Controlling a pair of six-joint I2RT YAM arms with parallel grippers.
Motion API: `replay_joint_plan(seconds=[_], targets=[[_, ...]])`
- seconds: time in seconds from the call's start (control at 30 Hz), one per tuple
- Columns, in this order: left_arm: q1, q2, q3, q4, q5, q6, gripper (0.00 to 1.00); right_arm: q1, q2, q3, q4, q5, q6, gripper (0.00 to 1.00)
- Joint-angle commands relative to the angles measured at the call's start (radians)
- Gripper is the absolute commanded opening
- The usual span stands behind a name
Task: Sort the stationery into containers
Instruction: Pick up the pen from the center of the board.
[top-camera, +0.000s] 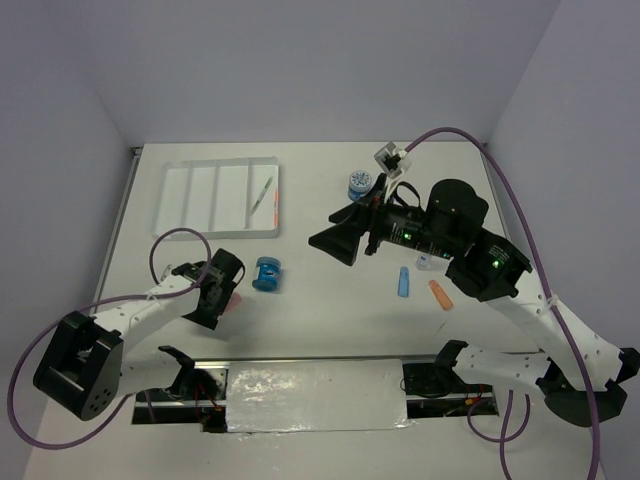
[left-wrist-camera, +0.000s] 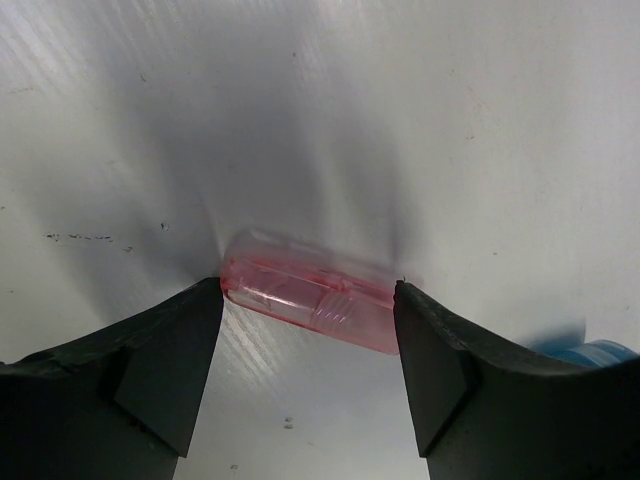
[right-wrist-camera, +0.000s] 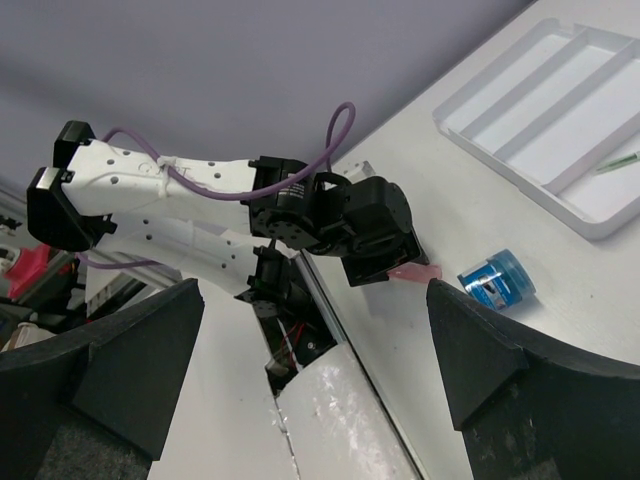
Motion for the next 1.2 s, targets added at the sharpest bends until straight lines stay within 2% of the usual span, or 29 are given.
replay_joint_plan(seconds=[0.0, 0.27, 0.6, 1.17], targets=[[-0.019, 0.047, -0.07, 0.0, 0.109, -0.048, 0.82, -0.006, -0.022, -0.008, 0.048, -0.017, 0.008, 1.0], [-0.028, 0.028, -0.082, 0.014, 0.132, -0.055, 0.81, -0.008, -0.033, -0.027, 0.057, -0.016, 0.016, 1.0], [-0.065, 0.012, -0.064, -0.027, 0.094, -0.094, 0.8, -0.011, -0.06, -0.047, 0.061, -0.011, 0.01, 1.0], [-0.069, 0.12, 0.019, -0.061, 0.005, -0.124, 0.8, -0.011, -0.051, -0.064, 0.068, -0.008, 0.002, 1.0]])
